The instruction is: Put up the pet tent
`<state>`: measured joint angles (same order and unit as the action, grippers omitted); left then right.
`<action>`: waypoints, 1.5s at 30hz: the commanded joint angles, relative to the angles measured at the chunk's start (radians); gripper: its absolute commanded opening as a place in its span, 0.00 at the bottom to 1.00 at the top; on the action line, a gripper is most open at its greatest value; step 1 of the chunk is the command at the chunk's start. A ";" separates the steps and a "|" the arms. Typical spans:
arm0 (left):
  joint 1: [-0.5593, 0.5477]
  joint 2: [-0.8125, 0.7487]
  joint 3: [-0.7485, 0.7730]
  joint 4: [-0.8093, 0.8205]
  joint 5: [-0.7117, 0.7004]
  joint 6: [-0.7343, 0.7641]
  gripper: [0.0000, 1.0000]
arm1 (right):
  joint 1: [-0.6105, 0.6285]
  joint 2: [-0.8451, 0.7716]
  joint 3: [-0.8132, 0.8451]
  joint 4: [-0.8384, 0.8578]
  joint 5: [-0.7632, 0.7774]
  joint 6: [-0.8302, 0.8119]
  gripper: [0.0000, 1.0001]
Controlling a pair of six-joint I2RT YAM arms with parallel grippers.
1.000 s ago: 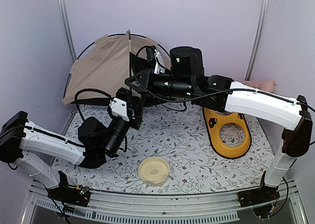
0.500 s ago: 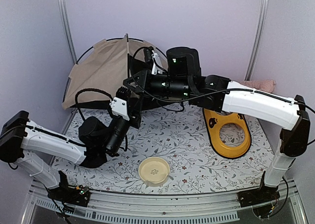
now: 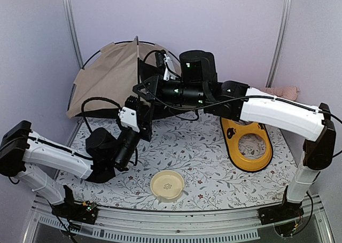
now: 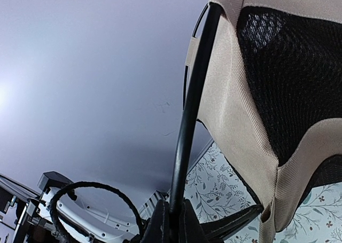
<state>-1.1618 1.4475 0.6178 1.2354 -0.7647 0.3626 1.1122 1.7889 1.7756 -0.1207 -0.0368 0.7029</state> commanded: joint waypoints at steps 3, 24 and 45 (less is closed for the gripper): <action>0.027 -0.014 0.006 0.005 0.003 -0.007 0.30 | 0.004 0.003 0.051 0.064 0.030 -0.046 0.00; 0.016 -0.105 -0.103 -0.080 0.135 -0.053 0.00 | -0.026 0.009 0.056 0.061 0.075 -0.103 0.00; -0.089 -0.191 -0.211 -0.226 0.154 -0.106 0.00 | -0.117 0.077 0.076 0.123 0.047 -0.105 0.00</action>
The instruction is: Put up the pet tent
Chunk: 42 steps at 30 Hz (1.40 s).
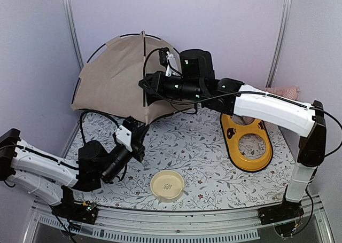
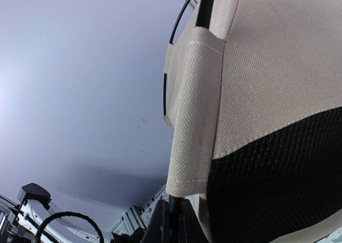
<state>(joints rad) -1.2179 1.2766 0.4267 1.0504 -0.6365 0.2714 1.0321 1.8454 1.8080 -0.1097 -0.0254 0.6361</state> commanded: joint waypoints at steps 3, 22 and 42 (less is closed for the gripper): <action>-0.039 -0.029 -0.019 -0.044 0.018 -0.016 0.00 | -0.037 0.031 0.042 0.109 0.035 -0.038 0.00; -0.042 -0.092 0.034 -0.038 -0.005 0.040 0.00 | -0.038 0.014 -0.077 0.112 0.032 -0.011 0.00; -0.014 -0.067 0.057 -0.054 -0.032 0.048 0.00 | -0.035 -0.019 -0.128 0.114 0.010 0.012 0.00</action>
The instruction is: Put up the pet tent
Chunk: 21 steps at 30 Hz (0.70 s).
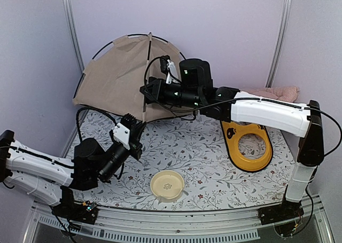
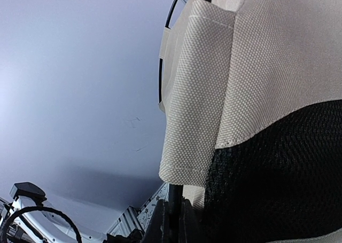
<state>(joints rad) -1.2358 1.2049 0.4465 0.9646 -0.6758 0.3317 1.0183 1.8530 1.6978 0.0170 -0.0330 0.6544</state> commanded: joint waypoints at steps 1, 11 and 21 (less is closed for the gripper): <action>0.006 0.007 0.037 0.032 0.006 -0.015 0.00 | -0.020 -0.030 -0.018 -0.014 0.018 -0.007 0.00; 0.035 0.004 0.043 0.008 0.027 -0.034 0.00 | -0.015 -0.045 -0.051 -0.015 0.013 -0.001 0.00; 0.056 0.018 0.077 -0.004 0.037 -0.029 0.00 | -0.002 -0.031 -0.065 -0.013 -0.005 0.014 0.00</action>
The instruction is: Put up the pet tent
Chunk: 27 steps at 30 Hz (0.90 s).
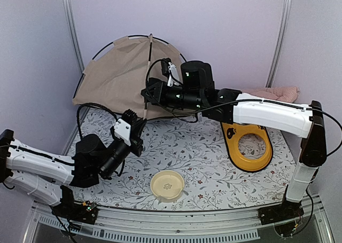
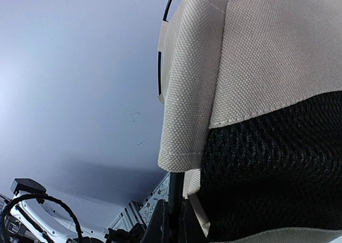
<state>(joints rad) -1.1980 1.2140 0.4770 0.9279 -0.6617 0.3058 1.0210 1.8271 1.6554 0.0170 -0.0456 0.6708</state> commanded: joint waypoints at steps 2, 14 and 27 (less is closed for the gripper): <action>0.025 0.019 0.052 0.027 0.021 -0.010 0.00 | -0.004 -0.009 -0.024 -0.013 0.007 -0.001 0.00; 0.040 0.013 0.096 -0.053 0.068 -0.080 0.35 | -0.002 -0.024 -0.107 -0.020 0.042 -0.006 0.00; 0.225 -0.249 0.244 -0.580 0.087 -0.396 0.61 | -0.008 -0.077 -0.339 -0.034 0.019 -0.243 0.00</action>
<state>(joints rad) -1.0969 1.0233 0.5926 0.6048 -0.6014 0.0681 1.0210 1.7882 1.4017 0.0006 -0.0208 0.5472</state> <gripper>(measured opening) 0.591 0.046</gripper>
